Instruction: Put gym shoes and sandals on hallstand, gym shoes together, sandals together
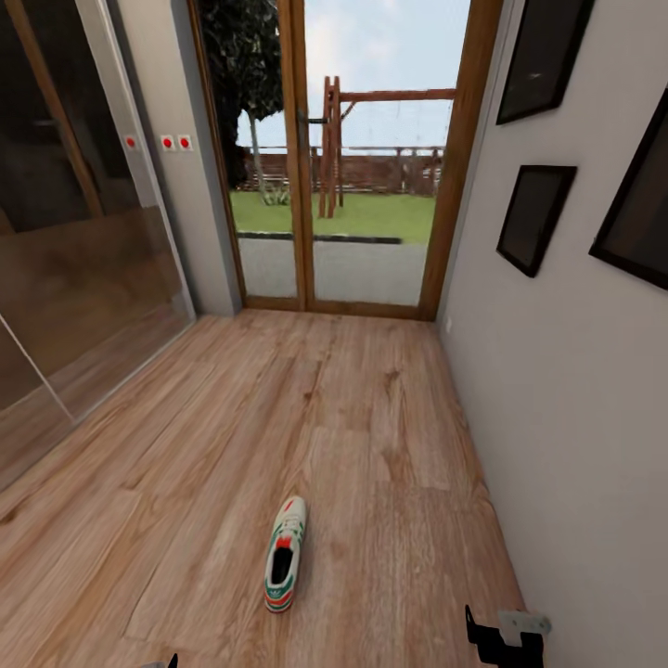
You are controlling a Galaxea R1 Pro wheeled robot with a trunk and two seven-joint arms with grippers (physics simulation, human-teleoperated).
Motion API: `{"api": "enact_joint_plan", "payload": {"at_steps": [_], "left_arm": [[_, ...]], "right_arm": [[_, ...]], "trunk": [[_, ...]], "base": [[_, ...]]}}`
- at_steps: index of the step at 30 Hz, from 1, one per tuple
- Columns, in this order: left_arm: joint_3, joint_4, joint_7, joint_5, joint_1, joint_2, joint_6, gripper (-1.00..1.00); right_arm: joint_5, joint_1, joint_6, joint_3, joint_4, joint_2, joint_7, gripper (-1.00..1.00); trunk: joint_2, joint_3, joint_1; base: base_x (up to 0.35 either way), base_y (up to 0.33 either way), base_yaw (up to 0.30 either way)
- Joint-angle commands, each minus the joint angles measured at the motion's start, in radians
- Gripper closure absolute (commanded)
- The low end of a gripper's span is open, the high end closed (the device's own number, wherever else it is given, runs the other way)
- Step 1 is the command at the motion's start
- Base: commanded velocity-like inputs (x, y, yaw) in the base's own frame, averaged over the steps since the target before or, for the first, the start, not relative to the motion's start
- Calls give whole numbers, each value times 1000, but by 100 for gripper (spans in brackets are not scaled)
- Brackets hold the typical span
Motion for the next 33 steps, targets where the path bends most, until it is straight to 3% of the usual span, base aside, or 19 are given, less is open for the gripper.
{"api": "enact_joint_plan", "payload": {"at_steps": [1,23,33], "left_arm": [[-8,1,-3,11,-1,1,-4,-100],[-8,1,-3,12,-1,1,-4,-100],[-8,1,-3,12,-1,1,-4,-100]], "right_arm": [[-9,0,-2,9,0,0,-2,-100],[-9,0,-2,9,1,0,-2,-100],[-9,0,-2,9,1,0,-3,-100]], "trunk": [[0,-1,0],[0,-1,0],[0,-1,0]], "base": [[241,-55,0],[54,-10,113],[212,-58,14]]}}
